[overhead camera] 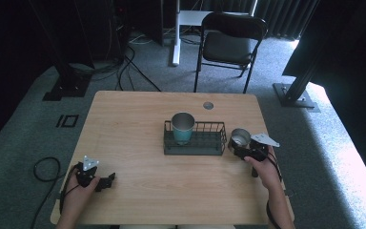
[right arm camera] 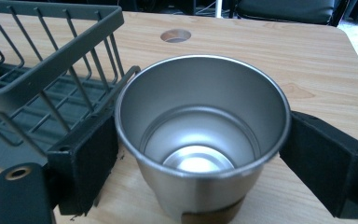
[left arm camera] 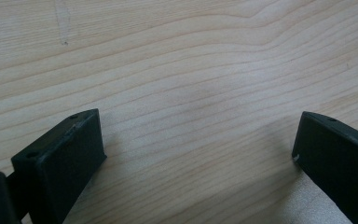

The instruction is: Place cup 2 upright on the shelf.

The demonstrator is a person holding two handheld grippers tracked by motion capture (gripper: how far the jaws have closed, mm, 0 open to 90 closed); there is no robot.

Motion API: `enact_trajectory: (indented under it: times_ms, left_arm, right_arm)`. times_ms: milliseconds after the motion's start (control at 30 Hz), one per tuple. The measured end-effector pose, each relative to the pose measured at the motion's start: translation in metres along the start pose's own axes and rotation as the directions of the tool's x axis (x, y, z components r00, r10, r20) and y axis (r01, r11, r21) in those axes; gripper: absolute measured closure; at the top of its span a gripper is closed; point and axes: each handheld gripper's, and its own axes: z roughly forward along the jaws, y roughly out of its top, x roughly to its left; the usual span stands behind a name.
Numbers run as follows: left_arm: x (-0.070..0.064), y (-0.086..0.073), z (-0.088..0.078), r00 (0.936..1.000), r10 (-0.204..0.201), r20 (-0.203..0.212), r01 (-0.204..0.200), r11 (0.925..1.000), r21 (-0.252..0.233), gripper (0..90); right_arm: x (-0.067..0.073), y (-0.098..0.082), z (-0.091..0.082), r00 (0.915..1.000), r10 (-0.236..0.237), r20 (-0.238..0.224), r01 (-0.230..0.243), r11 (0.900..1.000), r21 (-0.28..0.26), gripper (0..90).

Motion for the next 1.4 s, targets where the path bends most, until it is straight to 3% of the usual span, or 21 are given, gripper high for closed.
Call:
enact_trajectory:
  times_ms: [733, 1400]
  left_arm:
    - [0.0, 0.0, 0.0, 1.0, 0.0, 0.0, 0.0, 1.0, 0.0, 2.6]
    - [0.0, 0.0, 0.0, 1.0, -0.001, 0.0, 0.001, 1.0, 0.0, 2.6]
  right_arm:
    - [0.004, 0.003, 0.016, 0.9992, -0.013, 0.037, 0.013, 1.0, -0.008, 13.3]
    - [-0.003, 0.026, -0.001, 0.9992, -0.017, 0.037, 0.018, 0.999, -0.035, 13.7]
